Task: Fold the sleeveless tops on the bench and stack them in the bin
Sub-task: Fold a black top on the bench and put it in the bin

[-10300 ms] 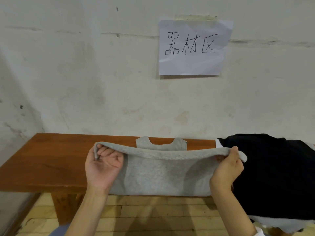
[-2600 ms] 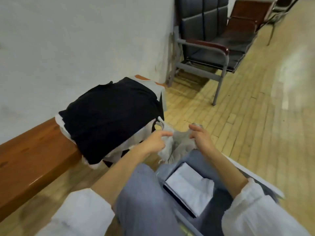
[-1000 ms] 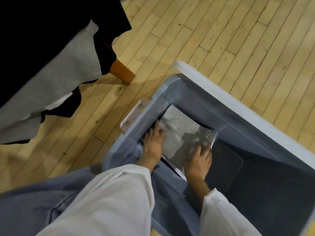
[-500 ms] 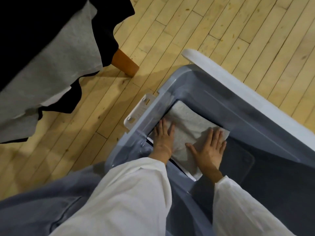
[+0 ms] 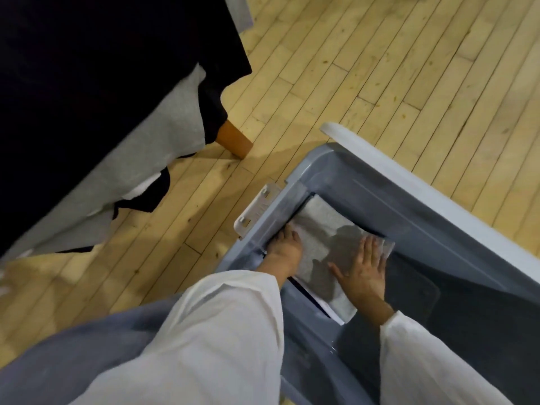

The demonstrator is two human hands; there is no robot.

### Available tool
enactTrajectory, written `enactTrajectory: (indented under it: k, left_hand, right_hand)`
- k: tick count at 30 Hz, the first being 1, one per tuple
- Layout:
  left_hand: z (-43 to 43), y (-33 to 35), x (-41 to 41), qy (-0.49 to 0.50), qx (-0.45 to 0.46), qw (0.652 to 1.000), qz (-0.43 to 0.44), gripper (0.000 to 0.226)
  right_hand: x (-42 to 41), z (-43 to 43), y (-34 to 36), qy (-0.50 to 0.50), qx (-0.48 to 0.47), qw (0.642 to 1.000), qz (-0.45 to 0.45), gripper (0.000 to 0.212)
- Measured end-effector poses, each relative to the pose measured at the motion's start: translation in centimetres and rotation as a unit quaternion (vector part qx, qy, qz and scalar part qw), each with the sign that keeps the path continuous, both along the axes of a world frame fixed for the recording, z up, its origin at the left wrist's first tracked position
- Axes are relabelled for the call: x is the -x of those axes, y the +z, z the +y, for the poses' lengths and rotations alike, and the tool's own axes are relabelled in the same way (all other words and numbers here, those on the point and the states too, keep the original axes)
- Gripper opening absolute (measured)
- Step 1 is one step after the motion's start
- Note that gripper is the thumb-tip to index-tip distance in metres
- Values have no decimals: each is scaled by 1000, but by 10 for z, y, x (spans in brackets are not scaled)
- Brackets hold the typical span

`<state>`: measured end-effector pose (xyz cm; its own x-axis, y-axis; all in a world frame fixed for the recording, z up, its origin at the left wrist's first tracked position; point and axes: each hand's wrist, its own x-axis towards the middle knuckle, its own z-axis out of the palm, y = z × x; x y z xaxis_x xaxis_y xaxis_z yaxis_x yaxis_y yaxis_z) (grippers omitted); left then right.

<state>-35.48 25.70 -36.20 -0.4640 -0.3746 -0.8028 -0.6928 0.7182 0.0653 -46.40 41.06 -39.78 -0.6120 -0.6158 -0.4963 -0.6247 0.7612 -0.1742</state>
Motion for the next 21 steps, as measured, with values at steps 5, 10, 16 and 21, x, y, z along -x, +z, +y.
enactTrajectory:
  k: [5,10,16,21]
  left_hand:
    - [-15,78,2,-29,-72,997,2,40]
    - [-31,182,-8,-32,-44,994,97,45]
    - [-55,292,-76,56,98,956,270,49]
    - [-73,341,-157,128,192,926,301,52]
  right_hand:
    - [-21,-38,71,-43,120,988,-82,82]
    - [-47,-77,173,-120,277,940,-158,71]
    - [-100,-117,292,-59,349,910,-217,42]
    - [-151,-151,355,66,386,894,-217,35]
